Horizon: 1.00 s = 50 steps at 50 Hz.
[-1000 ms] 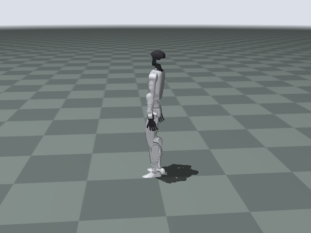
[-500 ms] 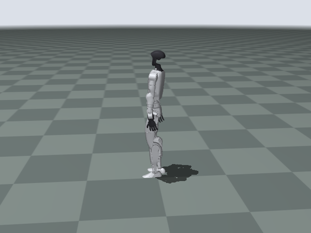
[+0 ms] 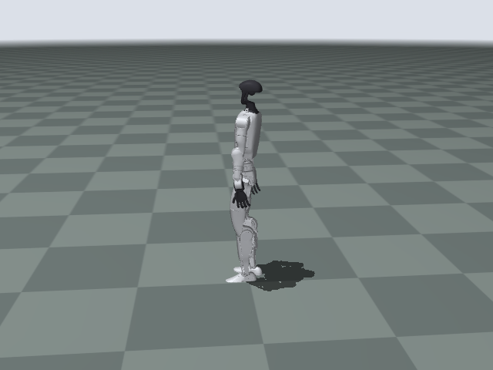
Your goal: In place motions
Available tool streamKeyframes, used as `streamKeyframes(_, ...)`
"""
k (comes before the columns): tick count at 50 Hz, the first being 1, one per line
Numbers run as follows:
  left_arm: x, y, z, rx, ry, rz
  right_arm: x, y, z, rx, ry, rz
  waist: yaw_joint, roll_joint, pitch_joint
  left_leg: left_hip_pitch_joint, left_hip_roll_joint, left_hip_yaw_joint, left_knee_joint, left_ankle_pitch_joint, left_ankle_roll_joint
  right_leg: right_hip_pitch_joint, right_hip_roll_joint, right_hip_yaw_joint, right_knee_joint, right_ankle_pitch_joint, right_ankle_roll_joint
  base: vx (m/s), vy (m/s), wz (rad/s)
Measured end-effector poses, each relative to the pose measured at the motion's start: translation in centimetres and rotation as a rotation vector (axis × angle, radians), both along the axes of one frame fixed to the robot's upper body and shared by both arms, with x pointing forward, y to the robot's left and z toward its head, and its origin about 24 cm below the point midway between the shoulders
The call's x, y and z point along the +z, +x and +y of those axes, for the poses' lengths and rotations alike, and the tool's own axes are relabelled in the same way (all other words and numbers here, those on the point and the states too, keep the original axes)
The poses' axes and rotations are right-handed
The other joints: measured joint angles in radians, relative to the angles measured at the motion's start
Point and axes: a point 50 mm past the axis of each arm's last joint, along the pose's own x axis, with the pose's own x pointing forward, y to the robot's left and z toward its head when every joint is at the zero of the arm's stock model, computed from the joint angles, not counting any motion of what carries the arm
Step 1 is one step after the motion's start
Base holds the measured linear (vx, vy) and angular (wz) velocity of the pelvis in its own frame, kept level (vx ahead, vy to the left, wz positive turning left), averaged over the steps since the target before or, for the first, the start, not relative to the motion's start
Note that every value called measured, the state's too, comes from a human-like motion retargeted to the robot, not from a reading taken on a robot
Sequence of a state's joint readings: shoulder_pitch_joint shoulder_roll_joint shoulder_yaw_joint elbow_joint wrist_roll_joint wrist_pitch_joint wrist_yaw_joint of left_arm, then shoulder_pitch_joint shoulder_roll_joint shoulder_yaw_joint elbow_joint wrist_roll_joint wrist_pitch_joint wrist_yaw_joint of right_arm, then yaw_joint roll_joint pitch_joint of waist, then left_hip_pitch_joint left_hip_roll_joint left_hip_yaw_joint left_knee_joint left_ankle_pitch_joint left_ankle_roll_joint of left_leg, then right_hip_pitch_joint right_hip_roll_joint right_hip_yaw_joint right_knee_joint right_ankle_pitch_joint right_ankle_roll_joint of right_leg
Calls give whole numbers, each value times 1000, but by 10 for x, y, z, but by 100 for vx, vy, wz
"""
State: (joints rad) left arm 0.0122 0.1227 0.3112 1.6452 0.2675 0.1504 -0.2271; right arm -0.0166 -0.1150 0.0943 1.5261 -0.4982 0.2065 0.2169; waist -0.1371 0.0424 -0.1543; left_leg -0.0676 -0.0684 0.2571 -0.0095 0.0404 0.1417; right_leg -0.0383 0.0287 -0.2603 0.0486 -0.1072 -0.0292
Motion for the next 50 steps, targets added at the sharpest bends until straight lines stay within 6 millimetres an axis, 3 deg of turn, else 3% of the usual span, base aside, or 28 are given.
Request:
streamKeyframes(12,0,7,2,-30,2,-12,0,-5,-1,-22,-4,10,12,0,4,-20,-5,-24,10,9,0,9,-7,-33,-2,-6,5,0,1,7)
streamKeyframes(24,-2,43,-2,-68,-28,-111,3,-25,-10,-178,-40,57,101,-16,15,-96,-51,-128,36,61,-5,40,-47,-186,-14,-37,25,0,11,77)
streamKeyframes(30,-2,53,-4,-55,-32,-143,5,-26,-20,-126,-71,65,169,-30,22,-134,-84,-181,42,93,-27,67,-74,-302,-35,-51,41,1,22,120)
streamKeyframes(42,1,59,18,7,68,-144,5,-7,-25,-93,-79,3,385,-127,102,-131,-180,-312,34,122,-82,144,-124,-516,-22,-120,87,-9,24,128)
streamKeyframes(50,2,32,30,106,137,-83,3,31,-21,-61,-58,-130,519,-165,151,-122,-199,-321,35,121,-111,193,-127,-608,15,-166,127,-3,-1,81)
